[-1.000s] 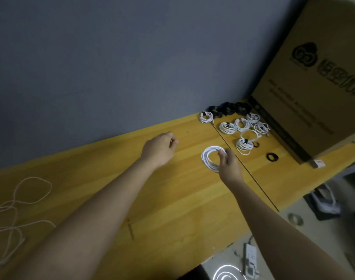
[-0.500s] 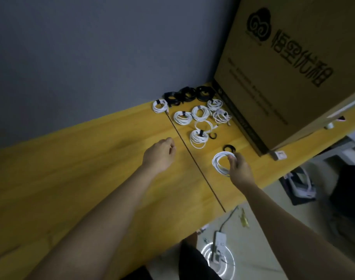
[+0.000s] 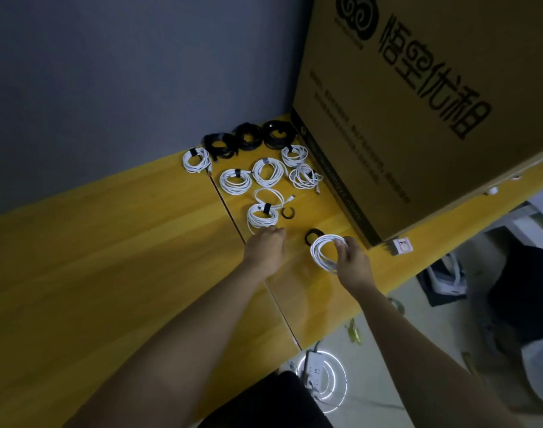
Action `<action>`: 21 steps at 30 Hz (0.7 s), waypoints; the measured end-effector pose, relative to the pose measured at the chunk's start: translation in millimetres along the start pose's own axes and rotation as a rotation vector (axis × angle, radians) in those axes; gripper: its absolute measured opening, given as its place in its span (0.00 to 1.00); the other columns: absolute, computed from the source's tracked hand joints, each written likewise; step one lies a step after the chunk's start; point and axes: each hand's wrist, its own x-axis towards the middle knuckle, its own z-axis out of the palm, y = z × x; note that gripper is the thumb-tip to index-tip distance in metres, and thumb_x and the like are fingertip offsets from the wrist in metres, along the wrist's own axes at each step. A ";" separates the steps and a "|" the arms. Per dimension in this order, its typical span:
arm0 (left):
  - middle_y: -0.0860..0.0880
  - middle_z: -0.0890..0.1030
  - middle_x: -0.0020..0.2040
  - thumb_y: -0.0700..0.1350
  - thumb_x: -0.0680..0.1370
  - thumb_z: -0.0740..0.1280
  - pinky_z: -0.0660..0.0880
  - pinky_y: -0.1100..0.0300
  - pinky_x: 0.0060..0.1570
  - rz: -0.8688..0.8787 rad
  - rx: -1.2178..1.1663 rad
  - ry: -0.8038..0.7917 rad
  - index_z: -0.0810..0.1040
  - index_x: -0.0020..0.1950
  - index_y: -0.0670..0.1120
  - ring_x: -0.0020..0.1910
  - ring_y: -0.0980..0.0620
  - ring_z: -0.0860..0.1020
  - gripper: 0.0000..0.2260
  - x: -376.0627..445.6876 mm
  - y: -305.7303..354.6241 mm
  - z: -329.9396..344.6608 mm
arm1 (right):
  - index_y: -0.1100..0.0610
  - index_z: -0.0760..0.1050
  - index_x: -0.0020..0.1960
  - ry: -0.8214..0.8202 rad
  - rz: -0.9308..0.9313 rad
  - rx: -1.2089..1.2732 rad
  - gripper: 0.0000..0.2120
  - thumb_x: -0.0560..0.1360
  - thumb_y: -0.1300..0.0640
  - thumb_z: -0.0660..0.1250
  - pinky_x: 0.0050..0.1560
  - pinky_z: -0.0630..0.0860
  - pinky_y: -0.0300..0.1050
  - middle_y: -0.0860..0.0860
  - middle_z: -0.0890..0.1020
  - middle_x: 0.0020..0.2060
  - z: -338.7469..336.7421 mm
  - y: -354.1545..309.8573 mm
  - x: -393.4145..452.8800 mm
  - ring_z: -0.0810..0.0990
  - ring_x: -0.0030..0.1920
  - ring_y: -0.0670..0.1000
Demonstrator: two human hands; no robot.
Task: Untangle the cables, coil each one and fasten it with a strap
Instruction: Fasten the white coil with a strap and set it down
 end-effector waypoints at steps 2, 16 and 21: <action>0.41 0.75 0.56 0.40 0.81 0.56 0.68 0.52 0.47 0.036 0.061 -0.039 0.74 0.54 0.40 0.57 0.42 0.72 0.09 17.3 3.2 7.3 | 0.59 0.72 0.57 0.010 -0.016 0.002 0.14 0.82 0.50 0.54 0.33 0.63 0.47 0.45 0.73 0.36 -1.3 3.1 14.0 0.74 0.36 0.53; 0.40 0.65 0.73 0.36 0.80 0.57 0.59 0.52 0.69 -0.079 0.162 -0.140 0.68 0.69 0.38 0.73 0.42 0.60 0.17 109.8 21.7 50.9 | 0.59 0.71 0.52 -0.122 -0.167 0.003 0.12 0.82 0.52 0.55 0.27 0.63 0.36 0.45 0.72 0.34 1.8 1.7 111.4 0.71 0.34 0.41; 0.38 0.70 0.66 0.31 0.78 0.59 0.68 0.52 0.56 -0.210 -0.047 -0.133 0.63 0.70 0.38 0.65 0.41 0.69 0.20 100.8 16.1 46.5 | 0.59 0.71 0.53 -0.191 -0.187 -0.012 0.13 0.82 0.51 0.54 0.29 0.63 0.33 0.47 0.72 0.35 -0.1 5.7 119.2 0.72 0.34 0.44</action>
